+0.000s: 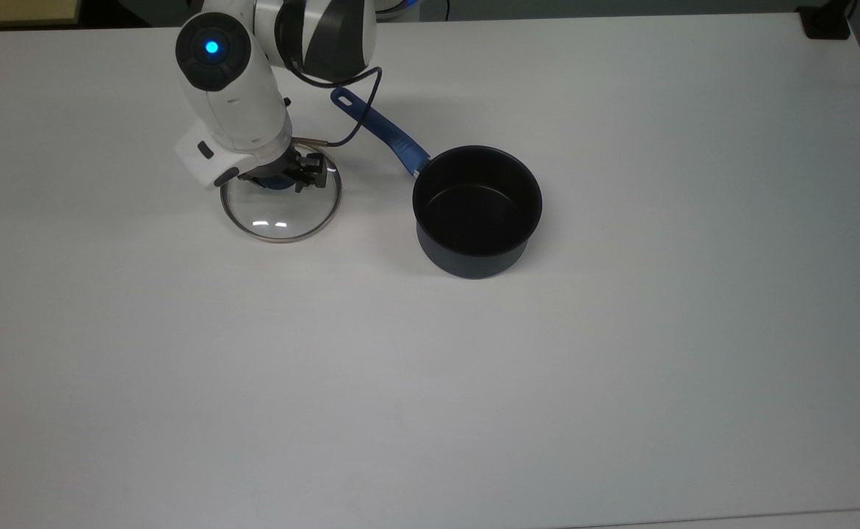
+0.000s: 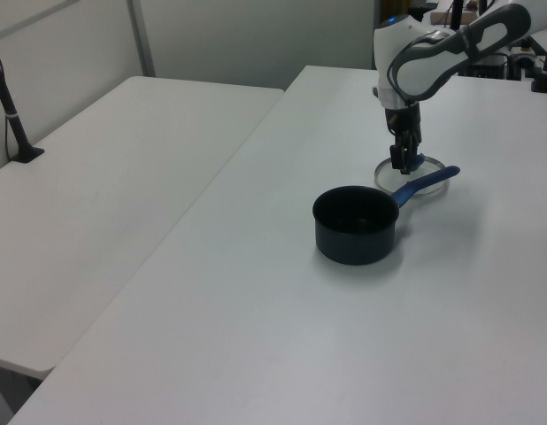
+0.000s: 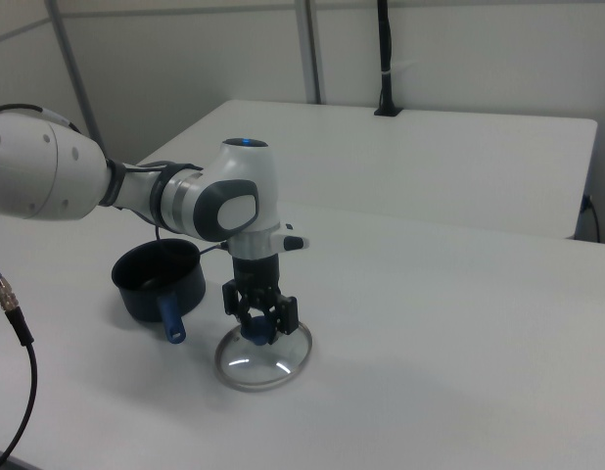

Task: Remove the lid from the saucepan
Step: 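Carry the lid beside the saucepan and lower it onto the table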

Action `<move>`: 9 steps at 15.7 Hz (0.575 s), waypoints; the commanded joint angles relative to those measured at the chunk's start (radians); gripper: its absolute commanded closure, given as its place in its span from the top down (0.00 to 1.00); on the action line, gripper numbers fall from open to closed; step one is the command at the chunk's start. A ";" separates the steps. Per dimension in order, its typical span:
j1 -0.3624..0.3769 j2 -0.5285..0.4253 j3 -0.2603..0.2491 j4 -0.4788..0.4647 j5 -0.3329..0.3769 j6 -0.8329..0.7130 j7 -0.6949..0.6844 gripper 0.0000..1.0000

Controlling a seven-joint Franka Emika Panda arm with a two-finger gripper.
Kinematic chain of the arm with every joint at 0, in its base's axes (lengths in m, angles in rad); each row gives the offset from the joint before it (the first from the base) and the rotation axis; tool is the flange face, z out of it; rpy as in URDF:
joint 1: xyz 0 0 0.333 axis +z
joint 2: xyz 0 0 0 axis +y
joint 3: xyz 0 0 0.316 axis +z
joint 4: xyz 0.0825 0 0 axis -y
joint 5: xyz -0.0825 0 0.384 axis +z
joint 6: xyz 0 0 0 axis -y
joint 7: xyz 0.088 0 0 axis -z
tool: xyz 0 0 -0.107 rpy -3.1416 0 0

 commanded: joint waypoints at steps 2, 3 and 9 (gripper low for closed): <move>0.005 -0.042 -0.036 -0.050 -0.030 -0.045 -0.087 0.54; 0.005 -0.044 -0.039 -0.050 -0.030 -0.051 -0.096 0.54; 0.005 -0.053 -0.052 -0.050 -0.035 -0.099 -0.144 0.59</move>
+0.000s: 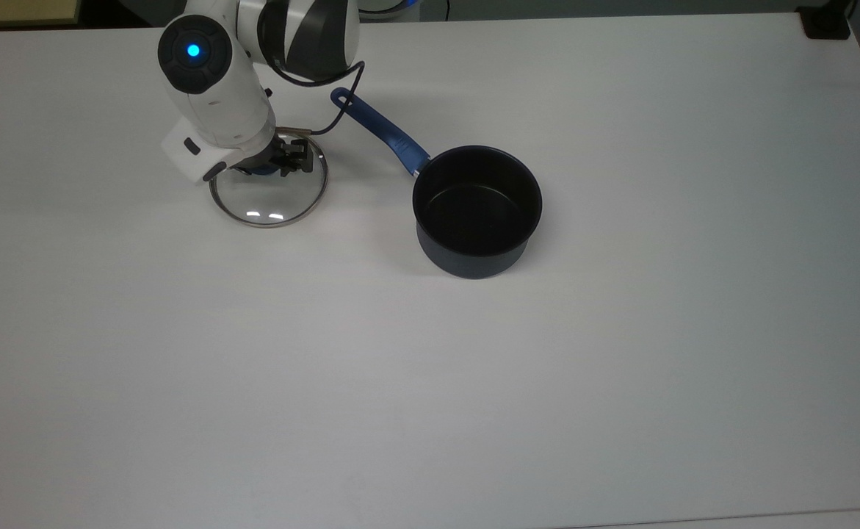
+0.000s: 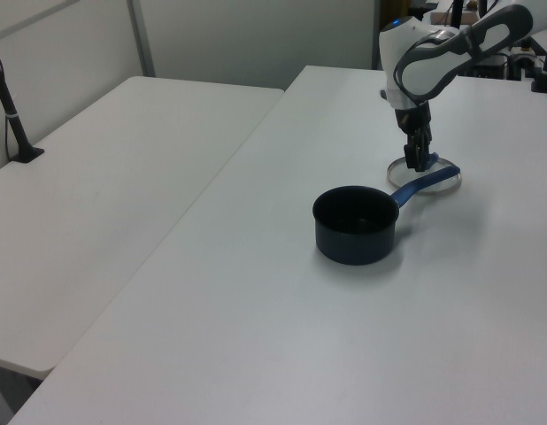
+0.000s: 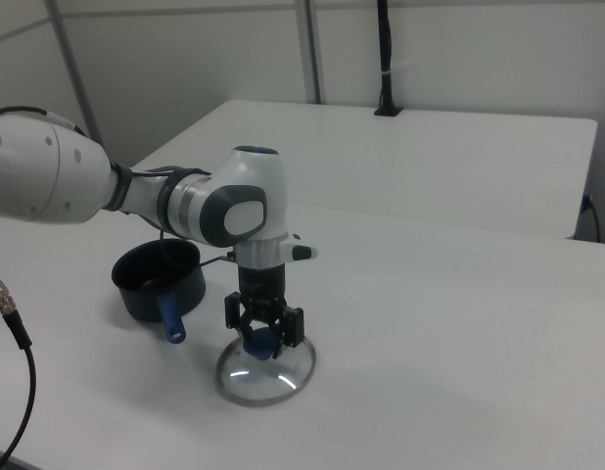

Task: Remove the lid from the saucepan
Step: 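Carry the lid beside the saucepan and lower it onto the table, then open the gripper, release the lid, and raise the gripper away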

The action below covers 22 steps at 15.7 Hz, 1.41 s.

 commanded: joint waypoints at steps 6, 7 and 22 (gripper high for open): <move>0.014 -0.101 -0.019 -0.023 -0.016 -0.037 -0.045 1.00; 0.014 -0.121 -0.019 -0.023 -0.017 -0.033 -0.045 1.00; -0.007 -0.322 0.270 0.136 -0.013 -0.250 0.277 1.00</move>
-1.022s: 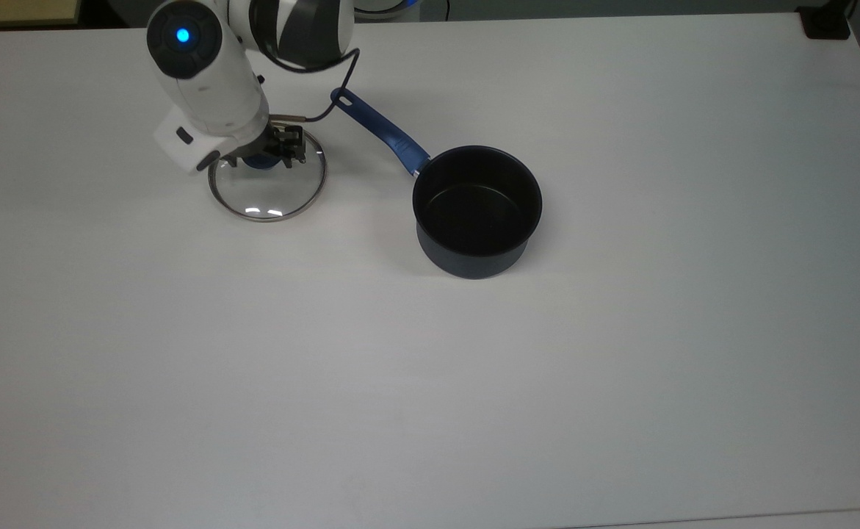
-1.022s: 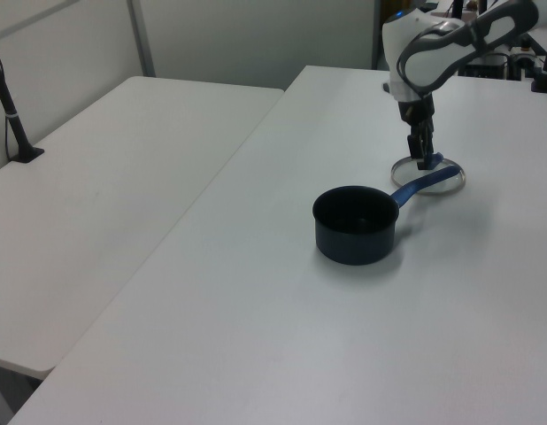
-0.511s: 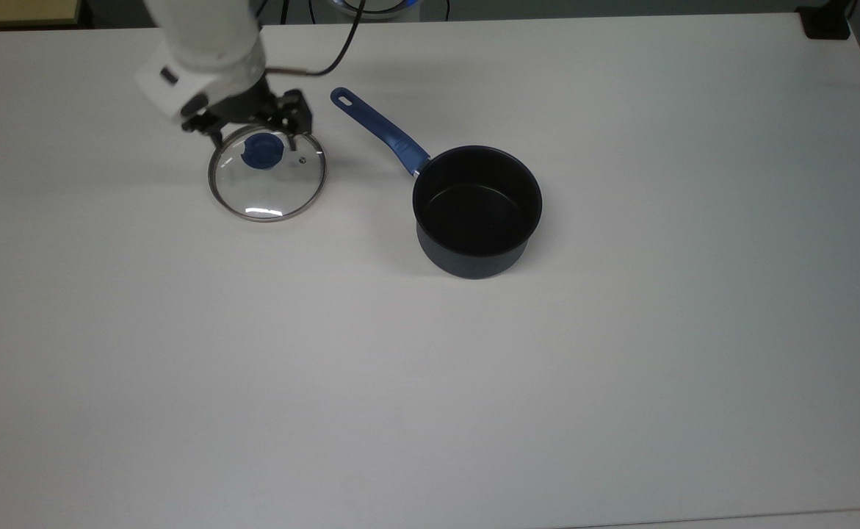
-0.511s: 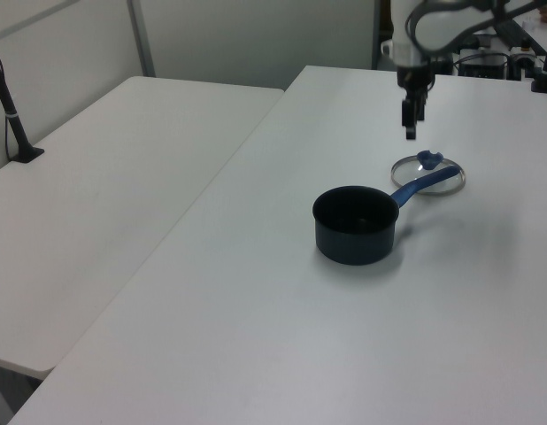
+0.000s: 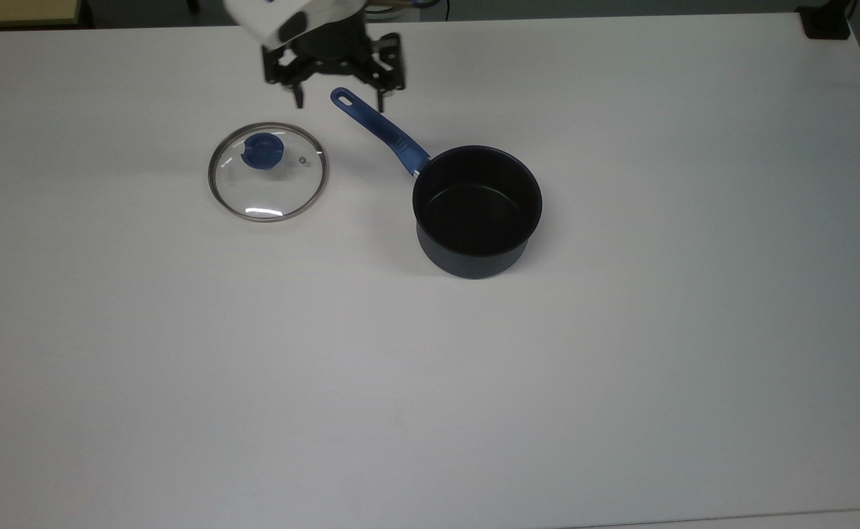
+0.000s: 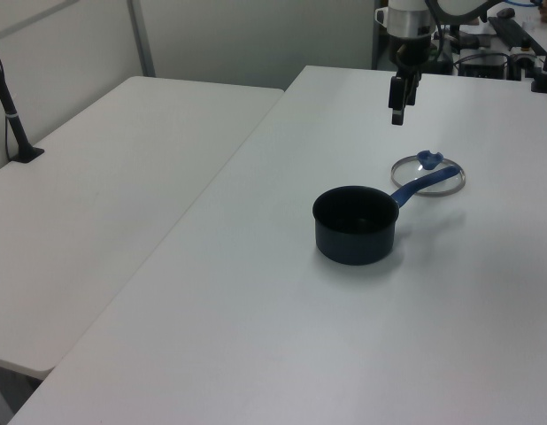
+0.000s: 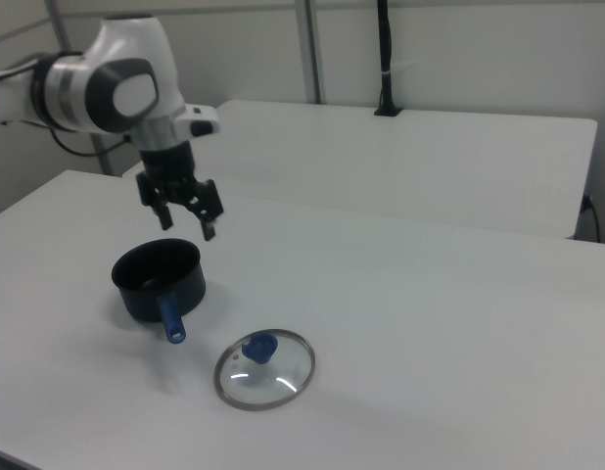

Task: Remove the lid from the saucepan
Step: 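Open the gripper, release the lid, and raise the gripper away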

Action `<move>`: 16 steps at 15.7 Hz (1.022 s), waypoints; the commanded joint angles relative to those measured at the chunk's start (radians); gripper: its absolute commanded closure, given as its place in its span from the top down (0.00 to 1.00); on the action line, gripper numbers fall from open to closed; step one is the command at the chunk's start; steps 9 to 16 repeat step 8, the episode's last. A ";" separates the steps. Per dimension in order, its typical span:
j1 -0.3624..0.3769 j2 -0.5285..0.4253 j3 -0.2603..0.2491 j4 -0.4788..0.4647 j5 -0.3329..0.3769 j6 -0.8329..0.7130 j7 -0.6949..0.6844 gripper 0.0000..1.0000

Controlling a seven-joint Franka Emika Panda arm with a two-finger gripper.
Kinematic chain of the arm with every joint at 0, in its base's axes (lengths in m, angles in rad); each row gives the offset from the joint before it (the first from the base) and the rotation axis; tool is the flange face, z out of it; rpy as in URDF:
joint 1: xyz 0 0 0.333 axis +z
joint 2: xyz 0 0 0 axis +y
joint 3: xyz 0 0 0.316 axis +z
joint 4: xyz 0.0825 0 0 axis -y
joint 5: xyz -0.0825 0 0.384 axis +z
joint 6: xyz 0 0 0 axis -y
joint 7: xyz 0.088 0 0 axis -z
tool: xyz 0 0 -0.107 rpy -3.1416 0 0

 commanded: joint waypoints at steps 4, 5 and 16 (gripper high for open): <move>-0.034 -0.039 0.054 0.070 -0.001 -0.161 0.018 1.00; -0.034 -0.039 0.054 0.070 -0.001 -0.159 0.016 1.00; -0.034 -0.040 0.054 0.070 -0.003 -0.159 0.016 1.00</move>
